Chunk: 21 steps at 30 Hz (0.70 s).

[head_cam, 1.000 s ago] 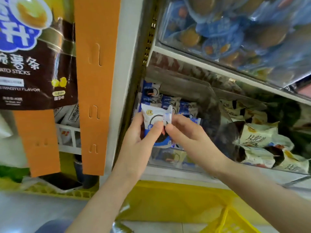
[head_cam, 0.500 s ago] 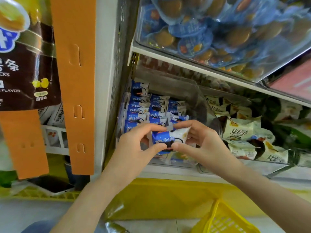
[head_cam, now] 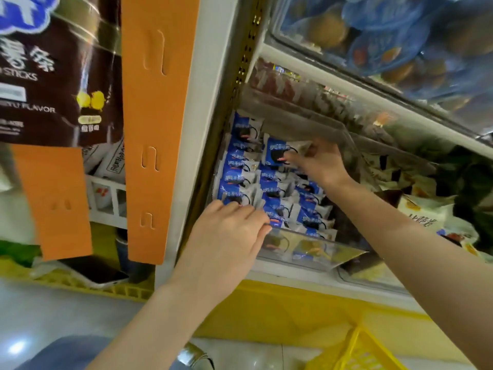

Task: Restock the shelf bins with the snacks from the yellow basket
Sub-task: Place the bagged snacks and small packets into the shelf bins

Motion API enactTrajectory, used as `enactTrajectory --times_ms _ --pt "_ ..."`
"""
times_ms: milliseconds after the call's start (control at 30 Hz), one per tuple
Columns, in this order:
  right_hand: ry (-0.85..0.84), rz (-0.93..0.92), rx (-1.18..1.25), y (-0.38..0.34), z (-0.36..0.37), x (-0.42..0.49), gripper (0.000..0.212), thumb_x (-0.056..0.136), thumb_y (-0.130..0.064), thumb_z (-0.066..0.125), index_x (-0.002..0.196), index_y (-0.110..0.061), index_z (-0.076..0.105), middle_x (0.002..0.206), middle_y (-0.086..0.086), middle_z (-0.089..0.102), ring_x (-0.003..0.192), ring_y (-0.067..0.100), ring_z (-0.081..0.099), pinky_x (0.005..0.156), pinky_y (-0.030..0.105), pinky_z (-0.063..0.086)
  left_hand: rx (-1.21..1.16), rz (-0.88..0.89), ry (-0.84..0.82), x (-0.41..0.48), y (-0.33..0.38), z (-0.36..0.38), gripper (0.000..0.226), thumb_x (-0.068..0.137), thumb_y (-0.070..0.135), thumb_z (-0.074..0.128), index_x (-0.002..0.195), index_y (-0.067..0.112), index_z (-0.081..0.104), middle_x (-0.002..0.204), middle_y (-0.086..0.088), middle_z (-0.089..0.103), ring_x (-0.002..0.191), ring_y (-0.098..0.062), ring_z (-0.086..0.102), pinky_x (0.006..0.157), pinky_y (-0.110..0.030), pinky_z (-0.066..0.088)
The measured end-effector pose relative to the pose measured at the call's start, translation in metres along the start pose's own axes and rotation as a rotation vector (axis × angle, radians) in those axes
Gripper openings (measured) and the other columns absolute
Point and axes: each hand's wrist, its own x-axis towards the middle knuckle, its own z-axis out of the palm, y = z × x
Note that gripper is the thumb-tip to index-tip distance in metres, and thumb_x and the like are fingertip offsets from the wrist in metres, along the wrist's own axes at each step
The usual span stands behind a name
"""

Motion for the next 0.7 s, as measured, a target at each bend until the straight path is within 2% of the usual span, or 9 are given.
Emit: enactTrajectory --times_ms 67,133,233,267,333,467,567,600,700 --pt "-0.026 0.008 -0.027 -0.008 0.019 0.022 0.022 0.079 -0.029 0.073 0.078 -0.019 0.054 0.073 0.0 0.058 0.067 0.01 0.056 0.061 0.02 0.046 -0.007 0.006 0.01 0.001 -0.001 0.0 0.031 0.09 0.03 0.042 0.088 0.018 0.07 0.081 0.004 0.071 0.072 -0.013 0.065 0.069 -0.031 0.048" --pt "-0.041 0.023 -0.074 -0.016 0.036 0.042 0.026 0.08 -0.033 0.072 0.072 -0.02 0.05 0.066 -0.006 0.054 0.06 0.004 0.05 0.056 0.016 0.037 -0.007 0.016 0.001 0.001 -0.003 0.001 0.035 0.091 0.031 0.038 0.088 0.019 0.07 0.081 0.005 0.071 0.073 -0.012 0.065 0.069 -0.03 0.049" --pt "-0.06 0.008 -0.062 -0.02 0.058 0.063 0.023 0.08 -0.03 0.072 0.075 -0.016 0.054 0.066 -0.008 0.051 0.061 0.005 0.049 0.054 0.015 0.038 -0.004 0.036 0.009 0.002 -0.006 0.001 0.036 0.09 0.032 0.036 0.088 0.02 0.07 0.08 0.006 0.07 0.073 -0.011 0.064 0.069 -0.029 0.049" --pt "-0.072 -0.003 -0.048 -0.019 0.064 0.068 0.02 0.08 -0.027 0.072 0.081 -0.013 0.058 0.067 -0.007 0.05 0.064 0.006 0.049 0.052 0.013 0.038 -0.007 0.043 0.011 0.002 -0.007 0.001 0.036 0.09 0.031 0.036 0.087 0.02 0.07 0.08 0.007 0.07 0.072 -0.011 0.063 0.068 -0.029 0.048" --pt "-0.078 -0.037 -0.018 -0.018 0.071 0.074 0.028 0.083 -0.023 0.07 0.102 -0.005 0.06 0.073 -0.006 0.05 0.066 0.005 0.048 0.05 0.009 0.038 -0.006 0.053 0.016 0.003 -0.007 0.001 0.033 0.09 0.031 0.038 0.086 0.02 0.07 0.078 0.007 0.069 0.07 -0.011 0.062 0.067 -0.028 0.048" --pt "-0.019 -0.044 -0.027 -0.013 0.077 0.08 0.039 0.082 -0.024 0.07 0.114 -0.007 0.055 0.088 -0.004 0.053 0.073 0.004 0.048 0.063 0.012 0.037 -0.016 0.059 0.034 0.005 -0.009 0.002 0.025 0.087 0.027 0.046 0.084 0.019 0.069 0.075 0.005 0.068 0.067 -0.012 0.061 0.066 -0.028 0.045" --pt "0.004 -0.041 -0.052 -0.012 0.076 0.077 0.044 0.082 -0.026 0.07 0.116 -0.006 0.051 0.098 0.003 0.056 0.075 0.004 0.048 0.06 0.008 0.041 -0.024 0.065 0.04 0.005 -0.009 0.001 0.026 0.088 0.027 0.044 0.085 0.019 0.069 0.075 0.005 0.068 0.066 -0.011 0.061 0.067 -0.026 0.044" --pt "0.002 -0.031 -0.047 -0.013 0.074 0.075 0.047 0.082 -0.027 0.07 0.118 -0.006 0.048 0.104 0.005 0.057 0.081 0.007 0.05 0.066 0.009 0.043 -0.028 0.065 0.038 0.005 -0.009 0.001 0.026 0.088 0.026 0.044 0.086 0.019 0.069 0.075 0.005 0.068 0.066 -0.011 0.061 0.067 -0.026 0.044" --pt "0.002 0.008 -0.052 -0.02 0.062 0.062 0.054 0.085 -0.032 0.065 0.125 -0.004 0.041 0.123 0.008 0.052 0.111 0.02 0.051 0.095 0.028 0.043 -0.031 0.055 0.025 0.003 -0.009 0.002 0.022 0.087 0.025 0.049 0.088 0.018 0.07 0.079 0.005 0.07 0.07 -0.011 0.062 0.069 -0.028 0.045"
